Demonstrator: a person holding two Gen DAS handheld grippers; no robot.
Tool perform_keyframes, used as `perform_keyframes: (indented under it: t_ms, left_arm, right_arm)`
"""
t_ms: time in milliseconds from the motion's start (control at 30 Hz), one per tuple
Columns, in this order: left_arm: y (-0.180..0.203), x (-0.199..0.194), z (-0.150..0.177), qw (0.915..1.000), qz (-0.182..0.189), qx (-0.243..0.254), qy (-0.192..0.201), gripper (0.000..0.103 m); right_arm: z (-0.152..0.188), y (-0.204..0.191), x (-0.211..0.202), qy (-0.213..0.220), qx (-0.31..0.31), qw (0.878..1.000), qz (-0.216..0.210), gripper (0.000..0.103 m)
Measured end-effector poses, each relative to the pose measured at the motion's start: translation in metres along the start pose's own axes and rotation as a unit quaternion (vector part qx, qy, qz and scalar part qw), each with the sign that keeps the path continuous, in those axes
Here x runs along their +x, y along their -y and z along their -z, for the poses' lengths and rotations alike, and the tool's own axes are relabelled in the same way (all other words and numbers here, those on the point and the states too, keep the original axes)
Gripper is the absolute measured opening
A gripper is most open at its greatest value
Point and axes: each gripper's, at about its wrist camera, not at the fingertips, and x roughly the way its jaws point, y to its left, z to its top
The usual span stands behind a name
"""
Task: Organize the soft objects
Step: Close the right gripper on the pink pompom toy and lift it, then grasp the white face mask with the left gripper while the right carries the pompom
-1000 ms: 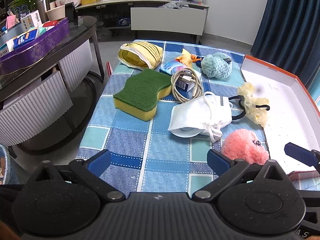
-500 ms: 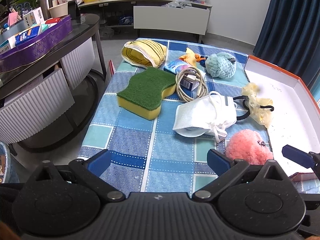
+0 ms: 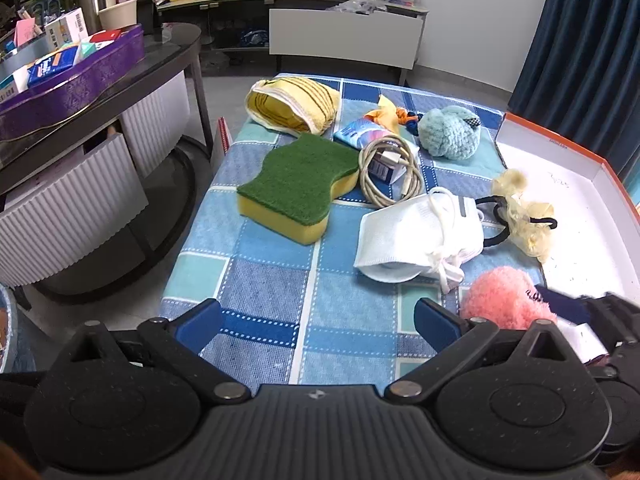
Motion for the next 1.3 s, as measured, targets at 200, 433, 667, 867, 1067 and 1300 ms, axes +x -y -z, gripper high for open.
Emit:
perform_keyframes:
  t_ms: [200, 433, 667, 867, 1067, 1300]
  left_arm:
    - [0.008, 0.006, -0.01, 0.9999, 0.013, 0.008, 0.005, 0.103]
    - [0.034, 0.025, -0.023, 0.9976, 0.05, 0.044, 0.017, 0.103]
    - [0.057, 0.056, -0.03, 0.9933, 0.076, 0.087, 0.006, 0.103]
    - [0.056, 0.065, -0.03, 0.9926, 0.085, 0.087, 0.002, 0.083]
    - [0.048, 0.049, -0.027, 0.9919, 0.105, 0.07, 0.012, 0.071]
    - [0.048, 0.018, -0.029, 0.9933, 0.088, 0.062, 0.04, 0.07]
  right_arm:
    - [-0.001, 0.008, -0.019, 0.031, -0.004, 0.999, 0.008, 0.077]
    - [0.001, 0.026, -0.044, 0.047, -0.01, 0.998, 0.042, 0.077]
    - [0.003, 0.046, -0.06, 0.062, 0.017, 0.997, 0.049, 0.077]
    - [0.0, 0.05, -0.064, 0.073, 0.023, 0.996, 0.048, 0.077]
    - [-0.003, 0.053, -0.068, 0.082, 0.026, 0.995, 0.048, 0.078]
    - [-0.01, 0.053, -0.077, 0.094, 0.025, 0.994, 0.046, 0.078]
